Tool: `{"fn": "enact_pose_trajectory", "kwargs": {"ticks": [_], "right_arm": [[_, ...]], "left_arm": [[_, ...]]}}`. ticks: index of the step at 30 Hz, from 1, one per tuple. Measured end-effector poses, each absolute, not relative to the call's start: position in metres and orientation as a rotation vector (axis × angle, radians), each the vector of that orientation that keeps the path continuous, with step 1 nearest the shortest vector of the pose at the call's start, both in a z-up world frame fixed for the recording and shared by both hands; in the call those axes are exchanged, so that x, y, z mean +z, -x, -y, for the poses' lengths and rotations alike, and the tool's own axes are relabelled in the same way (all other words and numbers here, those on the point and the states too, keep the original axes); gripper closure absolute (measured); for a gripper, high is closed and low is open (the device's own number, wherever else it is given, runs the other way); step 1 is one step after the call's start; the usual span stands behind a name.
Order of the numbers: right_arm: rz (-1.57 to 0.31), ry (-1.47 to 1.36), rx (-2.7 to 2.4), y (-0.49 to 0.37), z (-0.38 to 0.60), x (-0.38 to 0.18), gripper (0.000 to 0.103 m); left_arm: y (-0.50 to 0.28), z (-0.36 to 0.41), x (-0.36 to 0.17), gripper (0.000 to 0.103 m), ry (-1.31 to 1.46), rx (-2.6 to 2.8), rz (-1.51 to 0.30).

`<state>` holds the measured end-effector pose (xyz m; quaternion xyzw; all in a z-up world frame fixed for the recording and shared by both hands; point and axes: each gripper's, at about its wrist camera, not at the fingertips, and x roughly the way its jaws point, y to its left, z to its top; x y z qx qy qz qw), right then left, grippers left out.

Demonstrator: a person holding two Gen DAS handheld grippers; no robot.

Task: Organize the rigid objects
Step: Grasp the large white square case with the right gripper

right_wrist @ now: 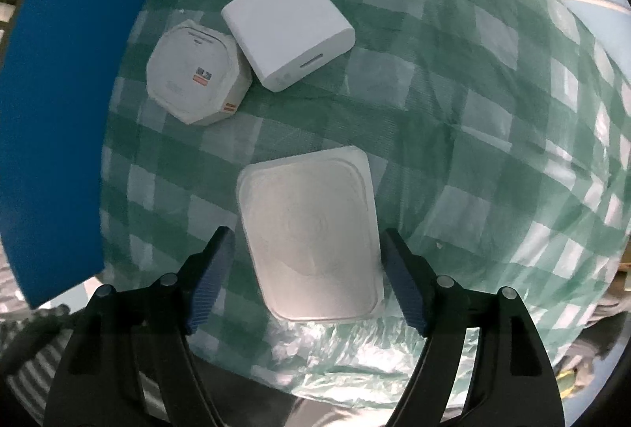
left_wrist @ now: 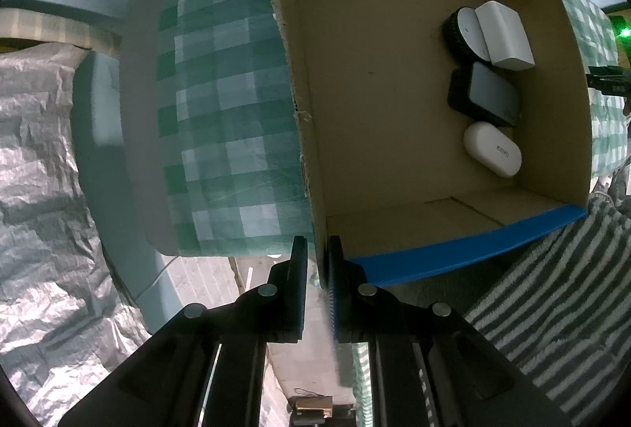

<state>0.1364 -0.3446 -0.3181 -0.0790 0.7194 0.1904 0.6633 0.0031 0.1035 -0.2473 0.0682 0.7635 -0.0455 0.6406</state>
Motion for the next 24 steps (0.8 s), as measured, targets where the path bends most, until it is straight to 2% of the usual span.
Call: {"fn": "enact_pose_trajectory", "kwargs": {"ticks": [6, 9, 11, 24], "right_arm": [[-1.651, 0.250, 0.398, -0.145, 0.324, -0.323, 0.027], [-1.660, 0.273, 0.372, -0.152, 0.318, -0.324, 0.030], [-1.658, 0.298, 0.343, -0.157, 0.316, -0.324, 0.036], [-1.659, 0.277, 0.343, -0.125, 0.303, -0.320, 0.038]], "left_arm": [[-0.002, -0.106, -0.247, 0.093, -0.146, -0.105, -1.735], [-0.002, -0.106, -0.247, 0.093, -0.150, -0.106, -1.735], [-0.002, -0.106, -0.247, 0.093, -0.149, -0.106, -1.735], [-0.002, -0.106, -0.248, 0.093, -0.146, -0.106, -1.737]]}}
